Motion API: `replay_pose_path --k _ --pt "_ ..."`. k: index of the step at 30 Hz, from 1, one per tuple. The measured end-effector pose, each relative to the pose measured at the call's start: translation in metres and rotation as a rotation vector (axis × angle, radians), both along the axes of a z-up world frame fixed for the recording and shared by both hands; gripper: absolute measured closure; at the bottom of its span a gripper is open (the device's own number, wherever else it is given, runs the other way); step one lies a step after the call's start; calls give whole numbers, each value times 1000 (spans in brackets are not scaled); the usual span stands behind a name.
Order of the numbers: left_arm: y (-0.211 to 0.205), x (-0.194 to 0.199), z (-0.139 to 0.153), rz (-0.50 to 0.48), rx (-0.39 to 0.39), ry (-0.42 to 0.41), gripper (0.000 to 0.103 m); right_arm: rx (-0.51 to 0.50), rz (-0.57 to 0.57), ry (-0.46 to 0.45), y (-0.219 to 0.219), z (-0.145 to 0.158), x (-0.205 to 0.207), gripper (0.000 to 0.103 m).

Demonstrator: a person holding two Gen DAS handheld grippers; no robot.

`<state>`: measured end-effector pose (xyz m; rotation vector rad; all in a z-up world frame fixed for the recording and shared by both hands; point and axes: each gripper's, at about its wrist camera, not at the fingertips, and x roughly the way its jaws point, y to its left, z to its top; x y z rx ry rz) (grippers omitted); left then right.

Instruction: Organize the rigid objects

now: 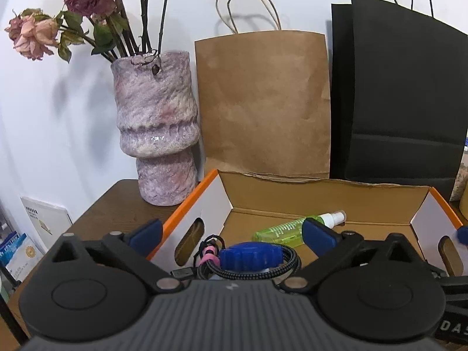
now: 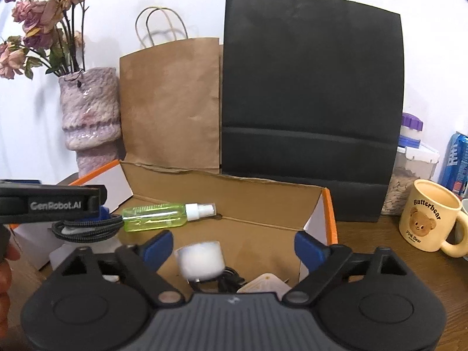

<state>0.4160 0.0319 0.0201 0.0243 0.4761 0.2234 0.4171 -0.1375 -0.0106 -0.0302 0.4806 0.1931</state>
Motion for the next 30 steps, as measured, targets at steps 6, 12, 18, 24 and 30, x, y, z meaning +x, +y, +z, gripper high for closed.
replay_pose_path --k 6,12,18,24,30 --pt "0 -1 0 3 2 -3 0 11 -19 -12 -5 1 -1 0" --pt "1 -5 0 4 0 -7 0 21 -36 -12 -8 1 -1 0" --pt "3 -16 3 12 -7 -22 0 31 -49 -23 -12 5 -8 0" --pt "3 -36 8 12 -4 -46 0 41 -60 -44 -22 10 -25 0" --pt "4 -67 12 1 -2 -62 0 49 -62 -55 -35 15 -53 0"
